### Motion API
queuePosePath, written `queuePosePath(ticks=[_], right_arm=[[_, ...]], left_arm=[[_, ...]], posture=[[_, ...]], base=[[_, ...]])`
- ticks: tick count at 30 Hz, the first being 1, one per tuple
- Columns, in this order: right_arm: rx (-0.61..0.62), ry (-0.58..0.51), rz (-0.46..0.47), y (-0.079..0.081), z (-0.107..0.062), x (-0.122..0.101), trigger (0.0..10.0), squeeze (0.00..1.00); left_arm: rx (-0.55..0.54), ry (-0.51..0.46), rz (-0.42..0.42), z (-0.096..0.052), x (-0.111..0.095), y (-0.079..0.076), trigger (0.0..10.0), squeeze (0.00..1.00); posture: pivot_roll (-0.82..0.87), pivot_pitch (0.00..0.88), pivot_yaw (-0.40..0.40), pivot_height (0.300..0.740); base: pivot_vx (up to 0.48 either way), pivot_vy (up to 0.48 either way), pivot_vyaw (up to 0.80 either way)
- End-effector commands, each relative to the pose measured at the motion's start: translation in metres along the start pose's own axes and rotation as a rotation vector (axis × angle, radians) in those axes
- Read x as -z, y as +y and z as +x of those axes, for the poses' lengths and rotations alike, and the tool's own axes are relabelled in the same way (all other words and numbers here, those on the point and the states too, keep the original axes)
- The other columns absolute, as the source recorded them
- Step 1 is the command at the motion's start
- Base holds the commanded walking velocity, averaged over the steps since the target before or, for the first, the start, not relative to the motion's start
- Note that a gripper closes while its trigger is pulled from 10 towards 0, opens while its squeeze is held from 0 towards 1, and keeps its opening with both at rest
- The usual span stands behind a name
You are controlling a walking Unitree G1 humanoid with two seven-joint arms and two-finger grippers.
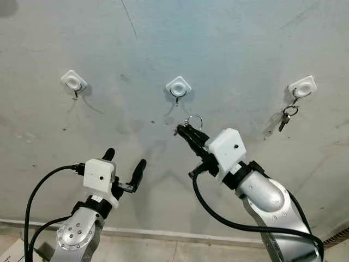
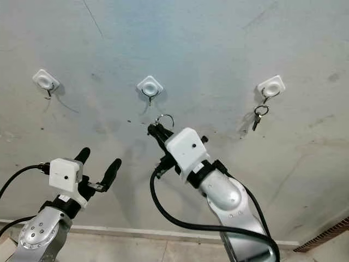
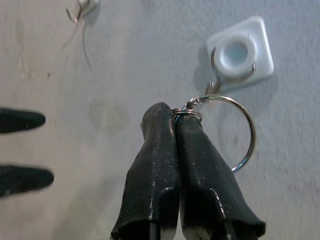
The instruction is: Hang keys on a hook
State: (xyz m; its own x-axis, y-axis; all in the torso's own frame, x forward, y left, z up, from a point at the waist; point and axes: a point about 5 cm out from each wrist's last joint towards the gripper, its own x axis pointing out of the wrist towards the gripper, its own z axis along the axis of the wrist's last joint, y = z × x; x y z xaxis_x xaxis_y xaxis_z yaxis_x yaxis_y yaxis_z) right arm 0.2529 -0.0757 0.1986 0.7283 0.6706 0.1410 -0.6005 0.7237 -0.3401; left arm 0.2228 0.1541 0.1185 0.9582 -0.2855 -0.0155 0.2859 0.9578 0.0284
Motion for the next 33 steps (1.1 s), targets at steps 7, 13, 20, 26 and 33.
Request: queuePosePath(ticks=[7, 13, 20, 26, 33], right_arm=[[-0.043, -0.061, -0.026, 0.003, 0.021, -0.007, 10.0, 0.0], [-0.069, -0.083, -0.05, 0.003, 0.032, -0.008, 10.0, 0.0], [-0.076, -0.1, -0.067, 0.0, 0.042, -0.006, 10.0, 0.0], [-0.075, -0.105, -0.066, -0.001, 0.048, -0.003, 10.0, 0.0], [-0.075, -0.095, -0.065, -0.003, 0.05, 0.001, 10.0, 0.0]], left_arm=[[0.005, -0.021, 0.021, 0.0, -0.005, -0.001, 10.0, 0.0], [0.002, -0.021, 0.023, 0.0, -0.006, -0.001, 10.0, 0.0], [-0.002, -0.017, 0.021, 0.0, -0.005, -0.002, 10.0, 0.0], [0.014, -0.03, 0.017, 0.003, -0.008, -0.003, 10.0, 0.0], [0.131, -0.135, 0.032, 0.009, -0.027, -0.02, 10.0, 0.0]], posture=[[-0.01, 0.022, 0.027, 0.74], [0.0, 0.024, 0.025, 0.74], [0.01, 0.027, 0.021, 0.74], [0.01, 0.03, 0.022, 0.74], [0.01, 0.029, 0.019, 0.74]], base=[[0.0, 0.0, 0.0], [0.0, 0.0, 0.0], [0.0, 0.0, 0.0], [0.0, 0.0, 0.0], [0.0, 0.0, 0.0]])
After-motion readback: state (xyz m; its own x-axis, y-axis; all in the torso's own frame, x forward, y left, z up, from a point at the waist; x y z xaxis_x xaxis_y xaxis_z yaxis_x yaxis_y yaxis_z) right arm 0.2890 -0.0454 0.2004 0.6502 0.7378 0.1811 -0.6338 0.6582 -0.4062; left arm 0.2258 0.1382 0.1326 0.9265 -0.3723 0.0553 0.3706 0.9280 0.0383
